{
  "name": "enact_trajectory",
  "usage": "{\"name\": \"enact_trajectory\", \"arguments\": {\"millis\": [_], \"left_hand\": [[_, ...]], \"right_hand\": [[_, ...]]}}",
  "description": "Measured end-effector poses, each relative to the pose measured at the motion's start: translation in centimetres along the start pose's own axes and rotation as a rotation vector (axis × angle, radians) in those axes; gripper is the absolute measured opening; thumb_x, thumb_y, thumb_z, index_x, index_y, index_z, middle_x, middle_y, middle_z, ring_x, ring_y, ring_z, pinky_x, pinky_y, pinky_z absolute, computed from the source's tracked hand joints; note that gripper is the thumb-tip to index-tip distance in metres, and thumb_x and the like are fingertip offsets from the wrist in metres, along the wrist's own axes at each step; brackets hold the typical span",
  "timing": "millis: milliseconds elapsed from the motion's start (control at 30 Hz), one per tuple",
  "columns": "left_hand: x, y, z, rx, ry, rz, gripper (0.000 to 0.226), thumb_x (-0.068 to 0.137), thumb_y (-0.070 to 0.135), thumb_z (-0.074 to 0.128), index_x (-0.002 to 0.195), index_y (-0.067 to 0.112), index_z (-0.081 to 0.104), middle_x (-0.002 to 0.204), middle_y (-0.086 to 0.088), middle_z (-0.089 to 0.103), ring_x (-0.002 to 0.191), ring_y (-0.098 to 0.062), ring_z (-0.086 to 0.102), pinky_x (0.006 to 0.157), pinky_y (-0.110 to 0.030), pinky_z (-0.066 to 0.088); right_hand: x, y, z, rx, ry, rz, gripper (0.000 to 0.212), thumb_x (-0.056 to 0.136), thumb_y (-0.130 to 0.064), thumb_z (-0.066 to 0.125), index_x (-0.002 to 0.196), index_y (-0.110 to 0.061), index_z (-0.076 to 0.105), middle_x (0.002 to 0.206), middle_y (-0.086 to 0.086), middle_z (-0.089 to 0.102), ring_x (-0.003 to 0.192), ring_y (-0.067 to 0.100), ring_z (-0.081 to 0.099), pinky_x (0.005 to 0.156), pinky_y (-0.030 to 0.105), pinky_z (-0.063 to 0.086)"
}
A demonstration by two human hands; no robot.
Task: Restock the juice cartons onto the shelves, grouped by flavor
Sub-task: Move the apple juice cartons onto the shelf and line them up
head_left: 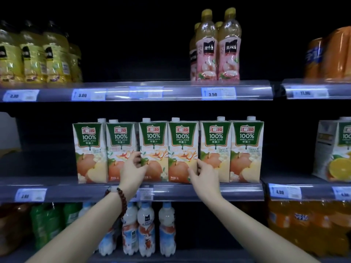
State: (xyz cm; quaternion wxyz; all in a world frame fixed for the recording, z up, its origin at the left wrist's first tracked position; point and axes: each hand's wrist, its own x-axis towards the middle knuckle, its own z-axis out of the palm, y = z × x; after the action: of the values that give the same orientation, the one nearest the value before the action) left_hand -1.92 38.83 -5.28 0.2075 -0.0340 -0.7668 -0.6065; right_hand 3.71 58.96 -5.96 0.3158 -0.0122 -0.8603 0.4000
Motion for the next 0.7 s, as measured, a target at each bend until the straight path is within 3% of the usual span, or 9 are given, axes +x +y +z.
{"name": "enact_trajectory", "arguments": {"millis": [67, 100, 200, 300, 433, 567, 700], "left_hand": [[0.1, 0.0, 0.1, 0.014, 0.001, 0.004, 0.058, 0.085, 0.006, 0.068, 0.137, 0.016, 0.045, 0.129, -0.006, 0.055, 0.111, -0.021, 0.056, 0.086, -0.032, 0.052], [0.1, 0.0, 0.2, 0.030, 0.004, 0.005, 0.060, 0.082, 0.009, 0.071, 0.137, 0.015, 0.045, 0.126, -0.005, 0.056, 0.109, -0.021, 0.057, 0.090, -0.036, 0.053], [0.0, 0.2, 0.4, 0.041, 0.029, 0.012, 0.070, 0.074, 0.022, 0.080, 0.135, 0.015, 0.046, 0.117, -0.001, 0.056, 0.105, -0.020, 0.057, 0.091, -0.037, 0.052], [-0.2, 0.4, 0.8, 0.056, 0.070, 0.032, 0.073, 0.070, 0.026, 0.083, 0.133, 0.015, 0.048, 0.113, 0.001, 0.056, 0.102, -0.018, 0.055, 0.089, -0.033, 0.049], [-0.9, 0.4, 1.2, 0.058, 0.094, 0.046, 0.072, 0.069, 0.027, 0.084, 0.132, 0.015, 0.048, 0.116, -0.002, 0.057, 0.105, -0.020, 0.055, 0.094, -0.038, 0.049], [-0.8, 0.3, 0.2, 0.069, 0.034, 0.059, 0.069, 0.074, 0.028, 0.081, 0.133, 0.017, 0.048, 0.114, 0.003, 0.055, 0.104, -0.016, 0.055, 0.087, -0.029, 0.048], [-0.3, 0.1, -2.3, 0.078, -0.008, 0.035, 0.046, 0.082, 0.026, 0.074, 0.124, 0.020, 0.054, 0.111, 0.002, 0.061, 0.092, -0.012, 0.060, 0.072, -0.022, 0.050]], "right_hand": [[0.4, -0.1, -0.8, -0.063, 0.038, -0.022, 0.021, 0.092, -0.025, 0.059, 0.098, -0.007, 0.068, 0.081, 0.001, 0.067, 0.070, 0.013, 0.062, 0.059, 0.027, 0.052], [0.6, 0.0, -1.3, -0.100, 0.060, -0.042, 0.021, 0.091, -0.025, 0.060, 0.100, -0.008, 0.067, 0.086, 0.001, 0.066, 0.070, 0.014, 0.060, 0.060, 0.027, 0.049], [1.1, 0.8, -2.8, -0.197, 0.098, -0.084, 0.033, 0.088, -0.031, 0.065, 0.115, -0.013, 0.062, 0.106, 0.002, 0.062, 0.089, 0.015, 0.054, 0.074, 0.026, 0.041], [1.2, 2.0, -3.7, -0.205, 0.093, -0.057, 0.040, 0.086, -0.031, 0.067, 0.123, -0.020, 0.057, 0.119, 0.001, 0.060, 0.105, 0.021, 0.058, 0.087, 0.033, 0.048], [0.9, 3.0, -3.7, -0.277, 0.110, -0.051, 0.046, 0.085, -0.032, 0.069, 0.126, -0.022, 0.052, 0.125, -0.001, 0.054, 0.110, 0.020, 0.054, 0.081, 0.034, 0.049], [0.6, 2.9, -2.9, -0.329, 0.088, -0.036, 0.049, 0.084, -0.035, 0.069, 0.126, -0.019, 0.047, 0.126, 0.002, 0.048, 0.111, 0.024, 0.051, 0.077, 0.036, 0.048], [0.2, 1.9, -1.7, -0.289, 0.017, -0.156, 0.028, 0.087, -0.032, 0.066, 0.109, -0.019, 0.054, 0.107, 0.000, 0.055, 0.095, 0.020, 0.057, 0.073, 0.033, 0.047]]}}
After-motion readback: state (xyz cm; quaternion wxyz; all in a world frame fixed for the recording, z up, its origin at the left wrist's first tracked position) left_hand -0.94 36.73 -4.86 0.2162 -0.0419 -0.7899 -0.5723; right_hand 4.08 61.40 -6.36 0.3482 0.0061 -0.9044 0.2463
